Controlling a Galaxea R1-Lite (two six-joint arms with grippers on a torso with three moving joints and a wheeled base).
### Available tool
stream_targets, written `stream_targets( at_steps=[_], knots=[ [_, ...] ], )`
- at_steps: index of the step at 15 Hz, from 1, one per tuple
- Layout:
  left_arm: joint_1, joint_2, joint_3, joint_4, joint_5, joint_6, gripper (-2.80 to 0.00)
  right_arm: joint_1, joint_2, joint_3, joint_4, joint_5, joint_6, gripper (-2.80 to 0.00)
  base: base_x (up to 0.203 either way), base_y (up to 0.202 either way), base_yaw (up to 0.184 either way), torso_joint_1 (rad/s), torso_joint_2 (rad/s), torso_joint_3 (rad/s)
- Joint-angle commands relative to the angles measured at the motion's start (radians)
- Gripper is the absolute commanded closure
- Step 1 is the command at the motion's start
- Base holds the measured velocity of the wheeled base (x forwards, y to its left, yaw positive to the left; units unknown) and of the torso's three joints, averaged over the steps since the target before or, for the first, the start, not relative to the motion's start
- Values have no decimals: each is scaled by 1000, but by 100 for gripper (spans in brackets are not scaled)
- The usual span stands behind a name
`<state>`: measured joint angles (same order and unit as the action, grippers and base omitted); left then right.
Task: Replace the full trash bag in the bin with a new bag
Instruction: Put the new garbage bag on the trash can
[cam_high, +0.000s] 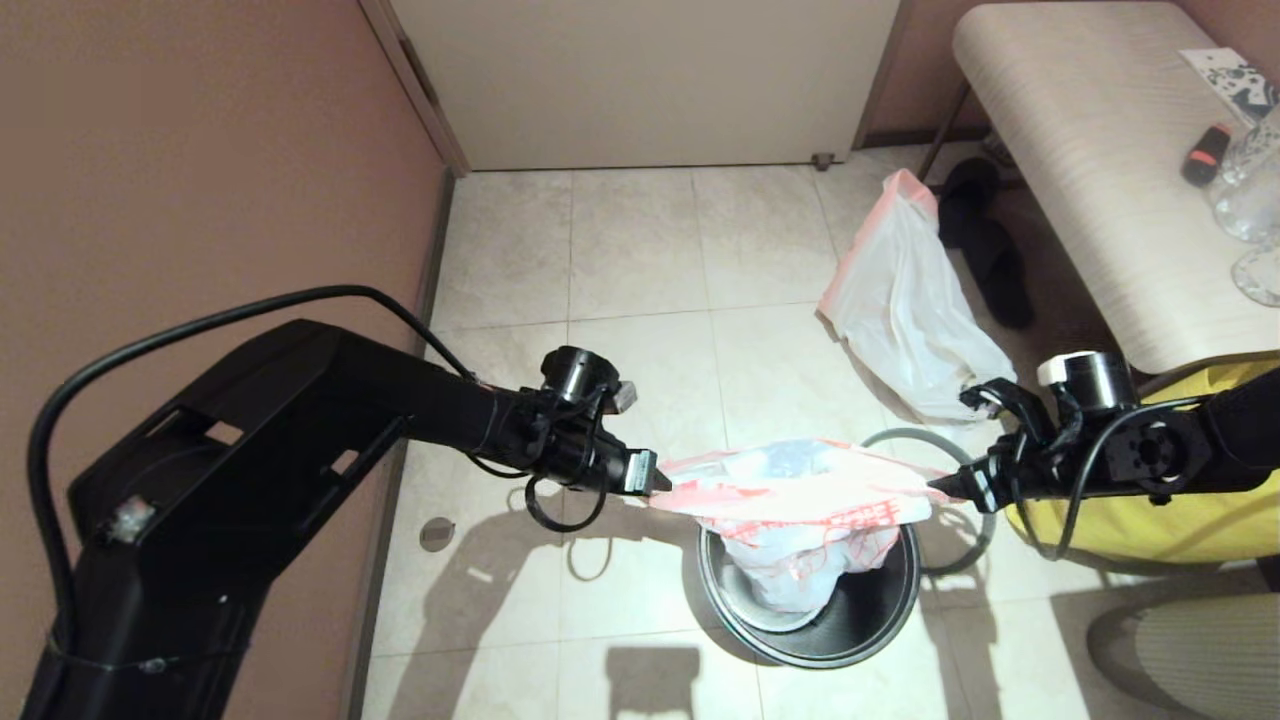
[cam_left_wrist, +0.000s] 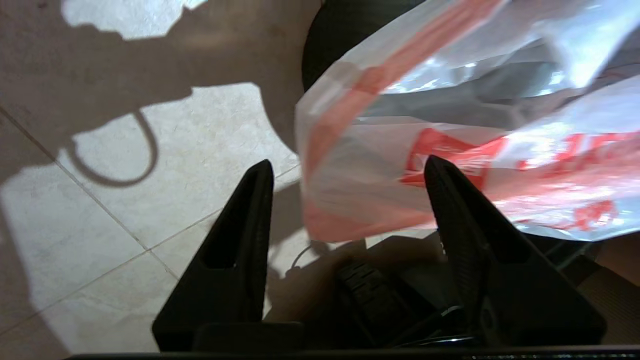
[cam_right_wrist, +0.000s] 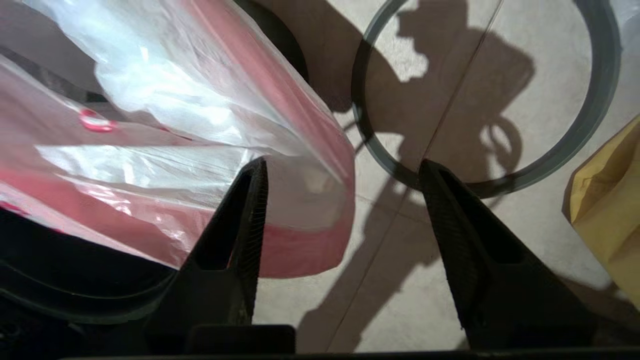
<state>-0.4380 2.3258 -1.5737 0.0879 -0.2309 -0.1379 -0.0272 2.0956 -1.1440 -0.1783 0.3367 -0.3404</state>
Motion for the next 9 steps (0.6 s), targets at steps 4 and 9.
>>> stream_targets(
  at_steps=[4, 9],
  knots=[
    [-32, -128, 4, -20, 33, -114, -280, -2, -139, 14, -9, 31, 39, -280, 0, 0, 0, 0, 0, 0],
    [-30, -114, -11, -77, 74, -158, 0, 105, -130, 34, -253, 30, 306, 0, 0, 0, 0, 0, 0, 0]
  ],
)
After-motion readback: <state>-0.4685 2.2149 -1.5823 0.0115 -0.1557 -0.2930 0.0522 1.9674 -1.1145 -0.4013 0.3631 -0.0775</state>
